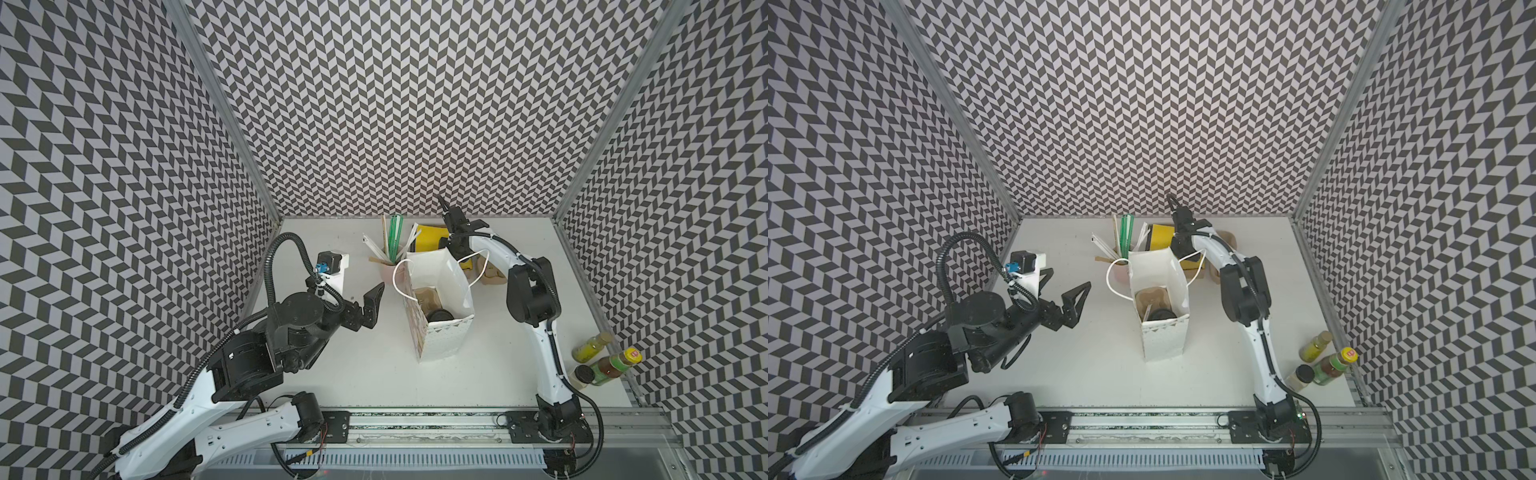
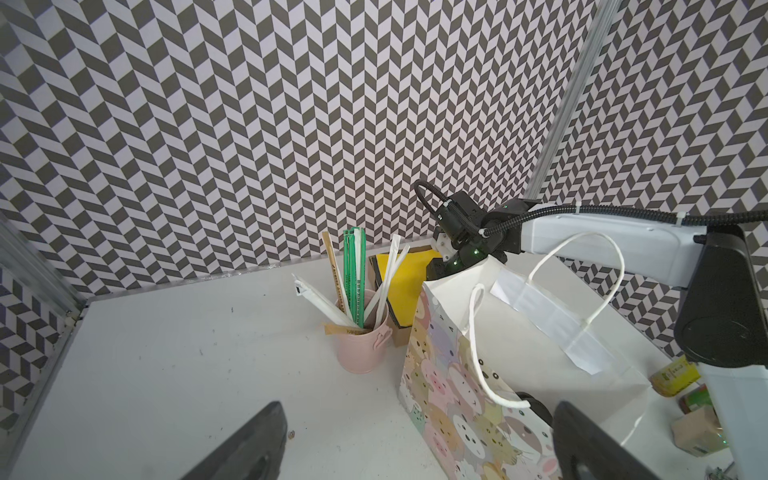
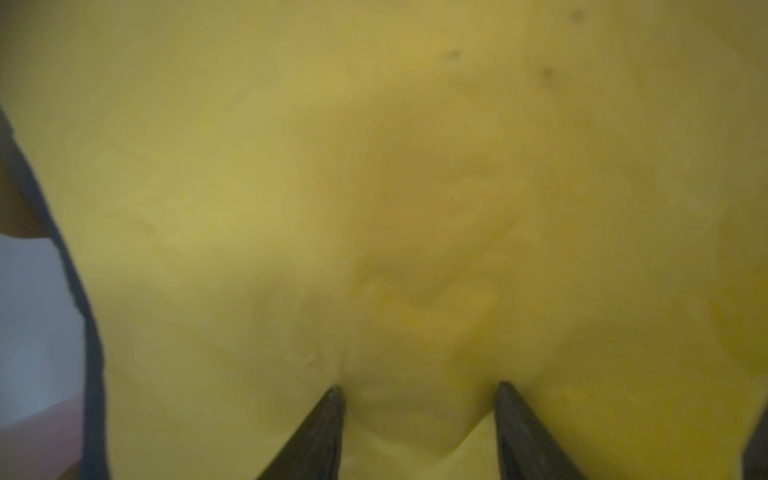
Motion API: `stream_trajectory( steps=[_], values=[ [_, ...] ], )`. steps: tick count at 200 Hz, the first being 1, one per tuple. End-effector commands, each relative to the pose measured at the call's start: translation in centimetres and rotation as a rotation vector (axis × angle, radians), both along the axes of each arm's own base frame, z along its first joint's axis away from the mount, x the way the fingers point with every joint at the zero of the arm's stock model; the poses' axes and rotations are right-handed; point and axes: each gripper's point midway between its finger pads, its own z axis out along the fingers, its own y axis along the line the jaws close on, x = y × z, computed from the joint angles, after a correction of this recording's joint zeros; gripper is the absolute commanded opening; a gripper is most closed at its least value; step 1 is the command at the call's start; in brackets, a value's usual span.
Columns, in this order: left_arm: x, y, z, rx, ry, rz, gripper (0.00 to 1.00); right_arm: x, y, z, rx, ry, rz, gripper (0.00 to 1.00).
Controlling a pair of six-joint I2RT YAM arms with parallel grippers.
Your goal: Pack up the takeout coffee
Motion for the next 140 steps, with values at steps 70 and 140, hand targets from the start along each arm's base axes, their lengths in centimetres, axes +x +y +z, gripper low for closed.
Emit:
stream_trajectory(
  steps=[70, 140],
  values=[
    [0.1, 0.9, -1.9, 0.013, 0.045, 0.050, 1.00, 0.2, -0.1, -0.9, -0.005, -0.010, 0.014, 0.22],
    [0.3, 0.3, -2.4, 0.026, 0.057, 0.042, 1.00, 0.4, 0.1, 2.1, 0.027, -0.065, 0.013, 0.05]
  ],
)
